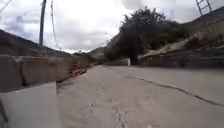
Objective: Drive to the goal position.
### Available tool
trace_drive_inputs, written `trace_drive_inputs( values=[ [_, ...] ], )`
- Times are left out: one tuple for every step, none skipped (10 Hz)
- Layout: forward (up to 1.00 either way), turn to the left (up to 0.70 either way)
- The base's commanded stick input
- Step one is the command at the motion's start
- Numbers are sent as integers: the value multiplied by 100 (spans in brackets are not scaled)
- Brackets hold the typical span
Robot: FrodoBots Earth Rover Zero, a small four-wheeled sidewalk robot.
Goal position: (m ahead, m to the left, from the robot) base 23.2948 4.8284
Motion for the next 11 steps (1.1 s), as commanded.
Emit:
trace_drive_inputs(
  values=[
    [70, 0],
    [70, 0],
    [70, 0],
    [70, 0],
    [70, 0],
    [70, 0],
    [70, 0],
    [70, 0],
    [70, 0],
    [70, 0],
    [70, 0]
  ],
)
